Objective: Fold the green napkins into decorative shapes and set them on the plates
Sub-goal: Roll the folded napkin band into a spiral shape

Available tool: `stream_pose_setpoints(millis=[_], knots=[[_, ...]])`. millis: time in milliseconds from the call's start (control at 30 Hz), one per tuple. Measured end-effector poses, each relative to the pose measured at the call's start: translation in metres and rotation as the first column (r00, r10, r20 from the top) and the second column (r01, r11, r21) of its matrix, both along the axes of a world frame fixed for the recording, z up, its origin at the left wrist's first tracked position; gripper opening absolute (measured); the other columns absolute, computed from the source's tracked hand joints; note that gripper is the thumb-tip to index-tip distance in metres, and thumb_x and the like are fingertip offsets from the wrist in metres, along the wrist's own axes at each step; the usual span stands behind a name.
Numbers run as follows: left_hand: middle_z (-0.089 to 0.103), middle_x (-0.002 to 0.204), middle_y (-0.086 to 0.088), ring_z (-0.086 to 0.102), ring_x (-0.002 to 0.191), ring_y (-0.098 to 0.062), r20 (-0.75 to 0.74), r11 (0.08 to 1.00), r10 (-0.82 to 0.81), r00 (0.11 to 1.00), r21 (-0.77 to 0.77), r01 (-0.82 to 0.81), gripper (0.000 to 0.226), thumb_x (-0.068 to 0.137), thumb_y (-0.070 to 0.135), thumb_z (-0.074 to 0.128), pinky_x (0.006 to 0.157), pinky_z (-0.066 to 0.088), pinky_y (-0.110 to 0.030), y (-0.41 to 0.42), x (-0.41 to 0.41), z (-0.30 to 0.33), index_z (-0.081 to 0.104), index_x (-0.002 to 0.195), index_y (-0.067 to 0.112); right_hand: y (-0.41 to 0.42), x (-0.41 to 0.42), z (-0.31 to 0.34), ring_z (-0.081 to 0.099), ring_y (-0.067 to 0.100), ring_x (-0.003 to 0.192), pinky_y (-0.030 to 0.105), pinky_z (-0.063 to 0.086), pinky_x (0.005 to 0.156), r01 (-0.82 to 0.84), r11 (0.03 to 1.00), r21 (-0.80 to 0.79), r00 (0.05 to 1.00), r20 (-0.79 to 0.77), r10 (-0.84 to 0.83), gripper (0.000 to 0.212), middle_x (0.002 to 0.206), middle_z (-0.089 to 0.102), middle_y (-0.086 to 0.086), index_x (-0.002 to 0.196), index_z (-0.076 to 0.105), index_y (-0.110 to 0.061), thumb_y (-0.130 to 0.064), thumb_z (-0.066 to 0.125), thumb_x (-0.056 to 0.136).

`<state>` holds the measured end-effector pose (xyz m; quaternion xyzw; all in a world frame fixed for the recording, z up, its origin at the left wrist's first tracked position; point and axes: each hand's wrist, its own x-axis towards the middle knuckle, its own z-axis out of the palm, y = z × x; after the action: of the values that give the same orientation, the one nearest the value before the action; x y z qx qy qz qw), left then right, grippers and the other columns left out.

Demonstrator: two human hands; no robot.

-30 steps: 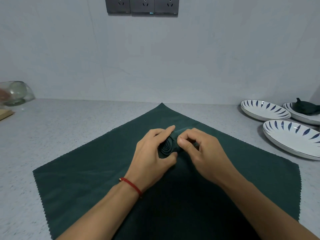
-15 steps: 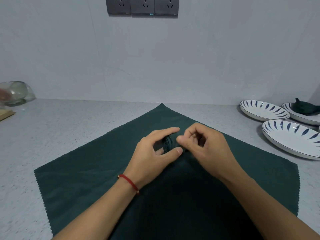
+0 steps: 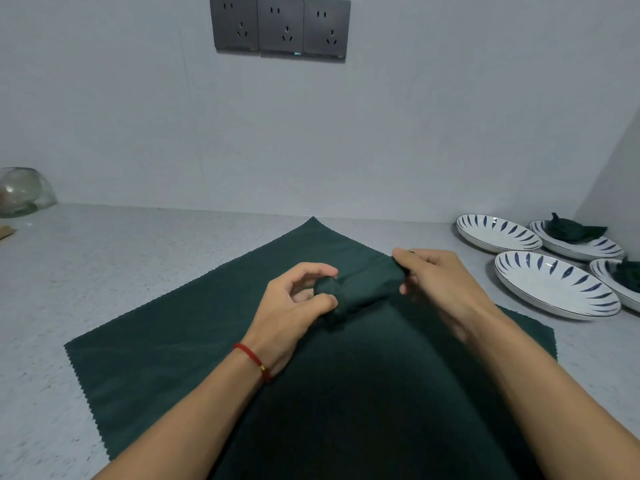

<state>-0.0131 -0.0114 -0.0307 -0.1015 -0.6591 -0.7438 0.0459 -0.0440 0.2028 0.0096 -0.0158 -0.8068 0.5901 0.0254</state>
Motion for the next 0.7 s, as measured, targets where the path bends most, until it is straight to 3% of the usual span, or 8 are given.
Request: stream_pose_setpoints(millis=[67, 167, 233, 333, 400, 500, 700], knots=[[0.069, 0.111, -0.005, 0.061, 0.07, -0.009, 0.029, 0.996, -0.034, 0.999, -0.085, 0.036, 0.036, 0.071, -0.005, 0.064, 0.062, 0.049, -0.02, -0.003, 0.003, 0.0, 0.067, 0.104, 0.009, -0.003, 0.005, 0.011, 0.05, 0.022, 0.069, 0.03, 0.042, 0.063, -0.052, 0.998, -0.042, 0.998, -0.03, 0.05, 0.04, 0.065, 0.062, 0.009, 0.079, 0.068, 0.006, -0.03, 0.066, 0.094], [0.068, 0.115, -0.005, 0.069, 0.094, -0.013, 0.067, 0.961, -0.092, 0.994, -0.254, 0.106, 0.041, 0.067, -0.001, 0.065, 0.08, 0.057, -0.029, -0.011, 0.01, 0.008, 0.064, 0.106, 0.013, -0.013, 0.014, 0.029, 0.052, 0.024, 0.068, 0.025, 0.047, 0.055, -0.11, 0.994, -0.001, 0.994, -0.029, 0.109, 0.028, 0.086, 0.068, 0.032, 0.088, 0.075, 0.008, -0.02, 0.071, 0.092], [0.07, 0.107, 0.002, 0.068, 0.1, -0.012, -0.012, 0.907, -0.061, 0.998, -0.419, 0.051, 0.034, 0.071, 0.003, 0.069, 0.086, 0.056, -0.028, -0.012, 0.015, 0.016, 0.065, 0.102, 0.018, -0.023, 0.016, 0.037, 0.049, 0.024, 0.063, 0.026, 0.043, 0.05, -0.125, 0.99, 0.071, 0.992, -0.022, 0.127, 0.037, 0.074, 0.061, 0.029, 0.084, 0.069, 0.014, -0.021, 0.078, 0.085], [0.069, 0.082, 0.007, 0.063, 0.076, -0.005, -0.216, 0.822, 0.129, 0.968, -0.522, -0.226, 0.014, 0.078, 0.023, 0.076, 0.073, 0.053, -0.019, -0.001, 0.036, 0.037, 0.067, 0.088, 0.023, -0.038, 0.019, 0.046, 0.045, 0.022, 0.05, 0.026, 0.04, 0.046, -0.137, 0.977, 0.166, 0.99, 0.042, 0.132, 0.037, 0.061, 0.054, 0.015, 0.067, 0.061, 0.006, -0.022, 0.085, 0.077], [0.069, 0.075, 0.005, 0.062, 0.066, -0.004, -0.174, 0.805, 0.153, 0.973, -0.548, -0.225, 0.024, 0.079, 0.04, 0.077, 0.07, 0.055, -0.023, 0.01, 0.045, 0.049, 0.065, 0.092, 0.023, -0.048, 0.024, 0.05, 0.044, 0.019, 0.044, 0.025, 0.042, 0.046, -0.156, 0.97, 0.185, 0.985, 0.104, 0.138, 0.028, 0.055, 0.053, 0.009, 0.068, 0.064, -0.005, -0.023, 0.082, 0.081], [0.072, 0.068, 0.004, 0.07, 0.06, -0.01, -0.056, 0.781, 0.177, 0.983, -0.6, -0.175, 0.039, 0.08, 0.052, 0.074, 0.077, 0.057, -0.034, 0.021, 0.048, 0.058, 0.059, 0.096, 0.02, -0.055, 0.029, 0.055, 0.052, 0.018, 0.045, 0.024, 0.049, 0.05, -0.143, 0.971, 0.193, 0.979, 0.171, 0.11, 0.025, 0.053, 0.055, 0.003, 0.081, 0.068, -0.008, -0.031, 0.076, 0.088], [0.074, 0.065, -0.006, 0.071, 0.053, -0.011, -0.008, 0.746, 0.21, 0.978, -0.645, -0.166, 0.036, 0.084, 0.044, 0.074, 0.081, 0.057, -0.037, 0.026, 0.046, 0.067, 0.058, 0.091, 0.012, -0.051, 0.04, 0.068, 0.067, 0.021, 0.056, 0.027, 0.056, 0.055, -0.14, 0.975, 0.175, 0.97, 0.221, 0.1, 0.023, 0.075, 0.07, 0.011, 0.083, 0.066, -0.006, -0.027, 0.071, 0.091]])
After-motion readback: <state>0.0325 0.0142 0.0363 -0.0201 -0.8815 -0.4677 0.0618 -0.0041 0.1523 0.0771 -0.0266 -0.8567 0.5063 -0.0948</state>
